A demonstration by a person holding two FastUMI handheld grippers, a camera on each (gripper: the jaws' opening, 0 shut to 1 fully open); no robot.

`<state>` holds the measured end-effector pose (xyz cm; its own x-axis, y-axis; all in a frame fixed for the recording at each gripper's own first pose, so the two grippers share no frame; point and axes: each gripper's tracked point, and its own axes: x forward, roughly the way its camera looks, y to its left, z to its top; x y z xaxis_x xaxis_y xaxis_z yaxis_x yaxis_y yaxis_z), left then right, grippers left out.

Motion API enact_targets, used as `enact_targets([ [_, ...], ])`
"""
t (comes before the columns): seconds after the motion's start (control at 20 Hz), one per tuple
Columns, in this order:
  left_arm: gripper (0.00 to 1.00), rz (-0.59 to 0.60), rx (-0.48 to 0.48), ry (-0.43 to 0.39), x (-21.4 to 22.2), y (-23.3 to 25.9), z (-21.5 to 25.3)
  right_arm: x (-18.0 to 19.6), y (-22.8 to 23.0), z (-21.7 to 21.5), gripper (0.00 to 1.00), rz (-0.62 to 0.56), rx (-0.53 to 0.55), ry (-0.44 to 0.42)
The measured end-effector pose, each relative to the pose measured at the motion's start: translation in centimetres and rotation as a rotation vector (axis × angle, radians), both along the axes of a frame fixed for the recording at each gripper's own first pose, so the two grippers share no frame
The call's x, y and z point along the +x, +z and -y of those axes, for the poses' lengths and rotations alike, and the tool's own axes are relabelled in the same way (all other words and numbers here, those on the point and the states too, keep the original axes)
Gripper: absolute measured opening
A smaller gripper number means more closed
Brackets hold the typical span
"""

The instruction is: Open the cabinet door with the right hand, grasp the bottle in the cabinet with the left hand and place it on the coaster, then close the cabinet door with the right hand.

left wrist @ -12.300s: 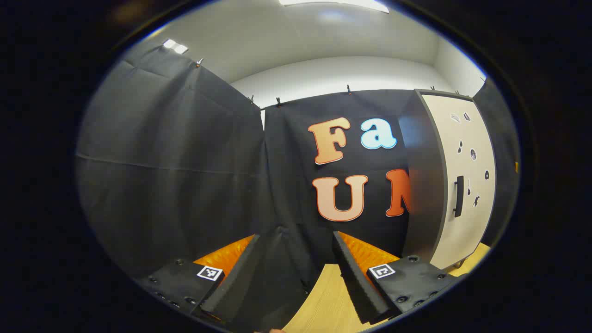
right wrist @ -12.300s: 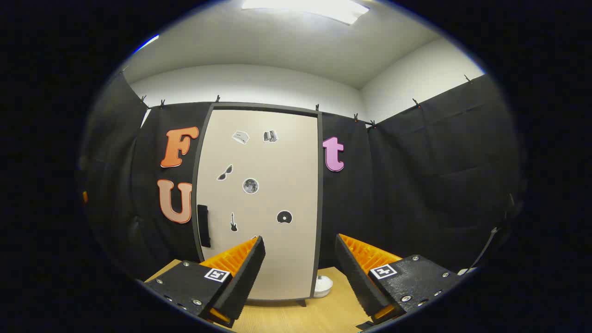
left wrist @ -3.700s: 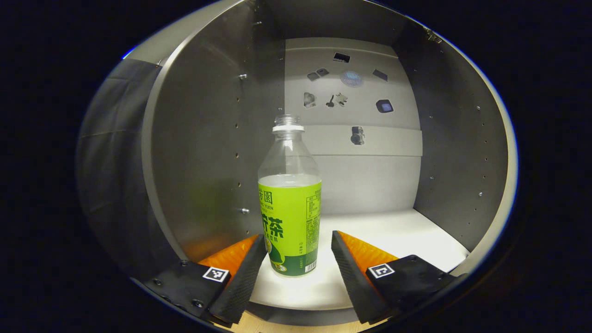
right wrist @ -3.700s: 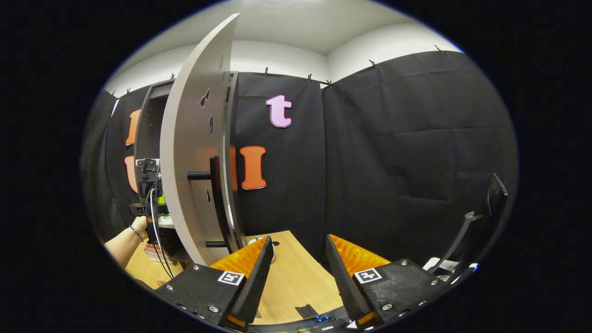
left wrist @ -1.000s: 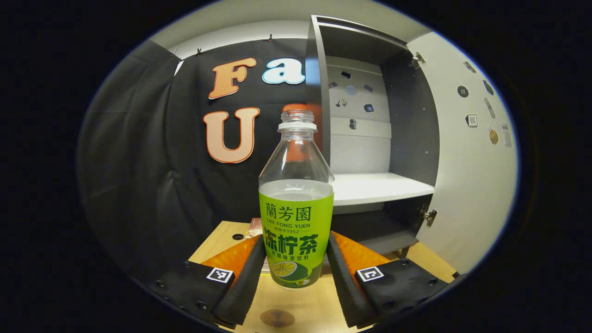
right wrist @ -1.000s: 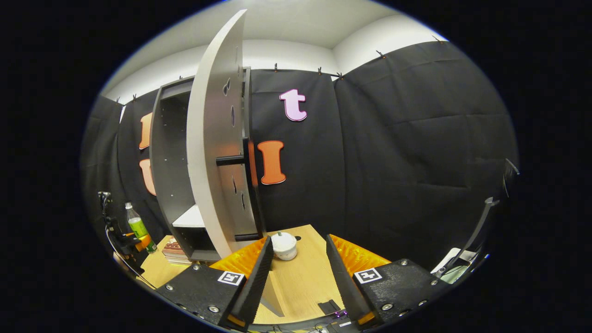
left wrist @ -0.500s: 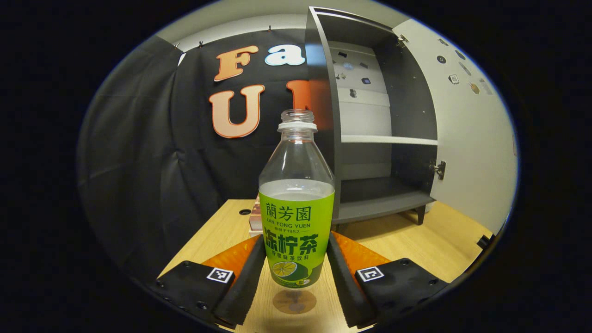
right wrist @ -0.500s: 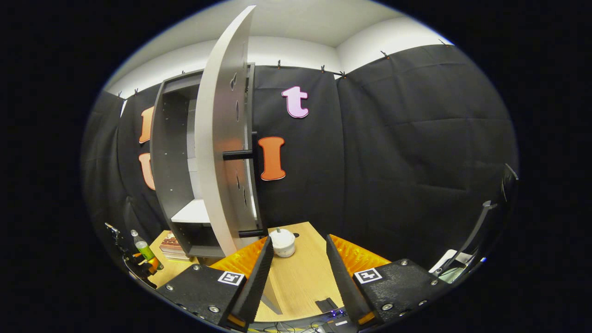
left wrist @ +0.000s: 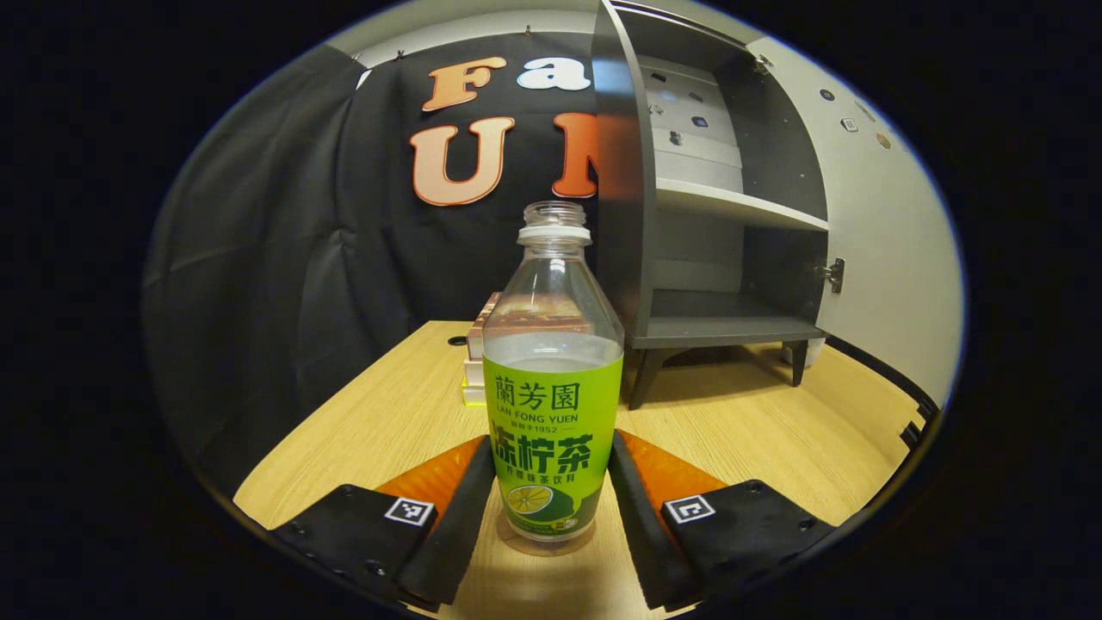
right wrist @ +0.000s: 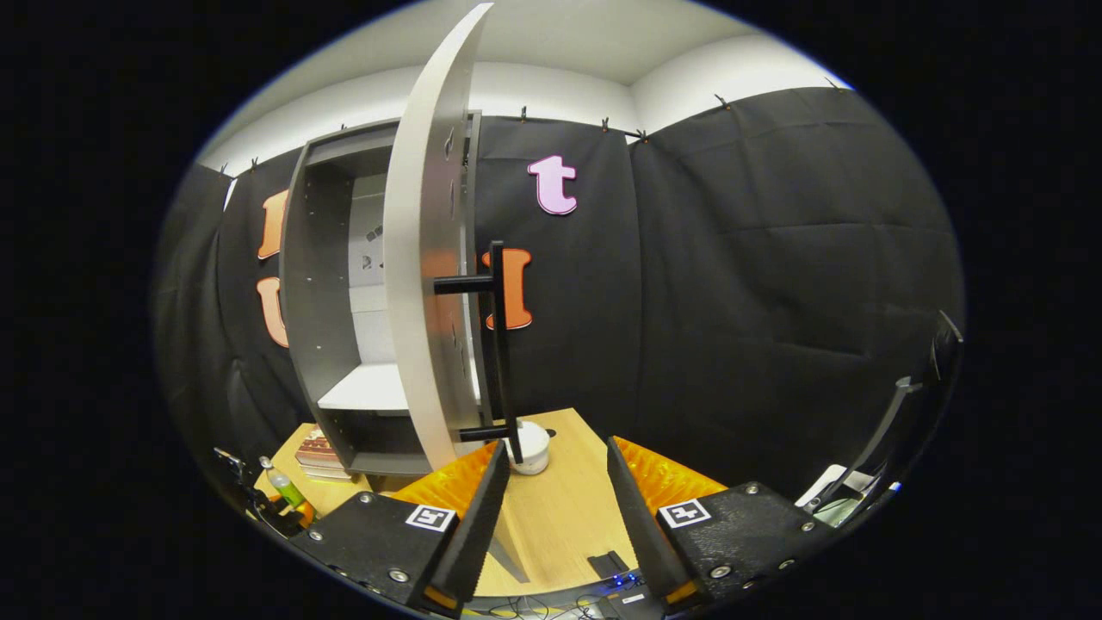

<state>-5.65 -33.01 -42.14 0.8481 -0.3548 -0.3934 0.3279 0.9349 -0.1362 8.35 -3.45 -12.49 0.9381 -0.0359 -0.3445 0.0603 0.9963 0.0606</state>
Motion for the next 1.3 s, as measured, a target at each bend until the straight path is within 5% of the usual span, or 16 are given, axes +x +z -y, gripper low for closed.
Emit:
enact_targets([
  [0.3,0.82,-0.034,-0.023,0.038,-0.8,-2.2,-0.4,0.1,-0.3,0.1,0.71,-0.018,0.001,-0.019],
  [1.3,0.85,-0.058,0.101,-0.045,-3.1,-4.2,-0.3,-0.3,0.0,-0.5,0.69,-0.023,-0.022,-0.027],
])
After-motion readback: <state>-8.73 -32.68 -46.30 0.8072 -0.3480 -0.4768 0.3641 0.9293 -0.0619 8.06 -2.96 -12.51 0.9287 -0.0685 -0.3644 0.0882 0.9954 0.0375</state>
